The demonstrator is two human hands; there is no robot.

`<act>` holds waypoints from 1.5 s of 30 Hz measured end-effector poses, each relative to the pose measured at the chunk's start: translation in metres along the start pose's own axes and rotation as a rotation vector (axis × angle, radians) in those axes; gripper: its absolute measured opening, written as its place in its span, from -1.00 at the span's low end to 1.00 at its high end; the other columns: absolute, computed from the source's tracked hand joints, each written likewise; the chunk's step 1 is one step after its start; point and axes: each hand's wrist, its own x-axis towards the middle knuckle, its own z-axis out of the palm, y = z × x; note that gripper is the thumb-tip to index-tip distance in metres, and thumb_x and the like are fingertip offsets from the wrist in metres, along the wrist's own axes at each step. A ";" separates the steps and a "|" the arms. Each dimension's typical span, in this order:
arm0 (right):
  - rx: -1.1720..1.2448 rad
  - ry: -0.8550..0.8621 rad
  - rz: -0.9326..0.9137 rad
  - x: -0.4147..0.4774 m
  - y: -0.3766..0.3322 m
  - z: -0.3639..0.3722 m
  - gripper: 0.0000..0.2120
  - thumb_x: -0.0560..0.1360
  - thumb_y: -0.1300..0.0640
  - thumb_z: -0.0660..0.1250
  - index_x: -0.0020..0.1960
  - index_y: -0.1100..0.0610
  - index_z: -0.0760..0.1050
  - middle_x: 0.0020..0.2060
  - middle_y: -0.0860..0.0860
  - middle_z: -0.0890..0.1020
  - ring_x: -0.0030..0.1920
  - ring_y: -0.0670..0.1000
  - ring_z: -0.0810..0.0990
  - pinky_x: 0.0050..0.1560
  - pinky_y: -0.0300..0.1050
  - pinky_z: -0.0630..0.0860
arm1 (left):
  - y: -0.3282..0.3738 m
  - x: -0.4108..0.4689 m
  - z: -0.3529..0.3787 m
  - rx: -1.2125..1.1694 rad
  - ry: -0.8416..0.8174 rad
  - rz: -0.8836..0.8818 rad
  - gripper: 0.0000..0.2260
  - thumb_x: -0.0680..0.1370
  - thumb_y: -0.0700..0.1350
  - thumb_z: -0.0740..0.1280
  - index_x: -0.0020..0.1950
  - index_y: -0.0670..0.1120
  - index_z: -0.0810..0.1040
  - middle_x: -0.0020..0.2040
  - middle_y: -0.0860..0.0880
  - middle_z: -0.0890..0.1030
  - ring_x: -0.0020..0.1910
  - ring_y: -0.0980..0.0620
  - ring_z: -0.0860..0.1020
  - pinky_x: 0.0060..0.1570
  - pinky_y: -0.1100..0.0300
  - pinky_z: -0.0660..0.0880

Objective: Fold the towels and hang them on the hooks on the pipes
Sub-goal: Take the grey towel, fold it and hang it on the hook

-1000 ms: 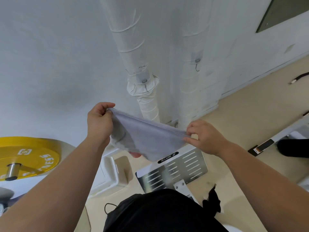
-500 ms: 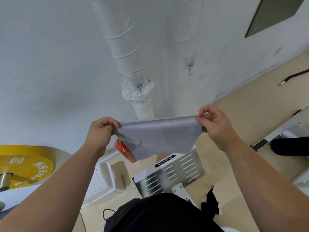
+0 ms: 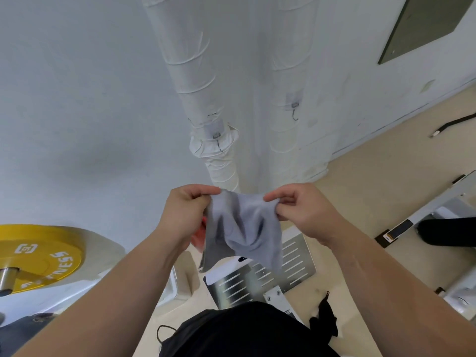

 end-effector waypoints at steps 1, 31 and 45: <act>-0.051 -0.014 -0.040 0.001 -0.003 0.007 -0.72 0.48 0.38 0.36 -0.07 0.03 0.70 -0.21 0.07 0.74 -0.14 0.08 0.73 -0.03 -0.03 0.68 | 0.002 -0.006 0.006 -0.018 -0.019 0.026 -0.68 0.55 -0.38 0.23 -0.01 -0.07 0.72 -0.16 -0.40 0.64 -0.35 -0.20 0.54 -0.26 -0.15 0.51; -0.552 0.103 -0.405 0.006 -0.028 0.028 -0.71 0.34 -0.02 0.54 -0.26 -0.07 0.41 -0.29 -0.08 0.52 -0.15 -0.10 0.45 -0.22 -0.31 0.31 | 0.031 -0.034 0.014 0.069 -0.423 0.080 -0.72 0.49 -0.14 0.43 0.18 0.10 0.60 0.01 -0.13 0.73 -0.30 -0.69 0.44 -0.46 -0.64 0.27; -0.590 -0.069 -0.296 0.021 -0.013 -0.024 -0.81 0.49 -0.04 0.48 -0.22 -0.03 0.53 0.24 -0.14 0.57 0.26 -0.16 0.51 0.19 -0.20 0.38 | 0.039 0.000 -0.014 0.183 -0.164 0.329 -0.70 0.61 -0.36 0.30 -0.04 0.01 0.69 -0.07 -0.11 0.70 -0.11 0.07 0.60 -0.02 0.19 0.50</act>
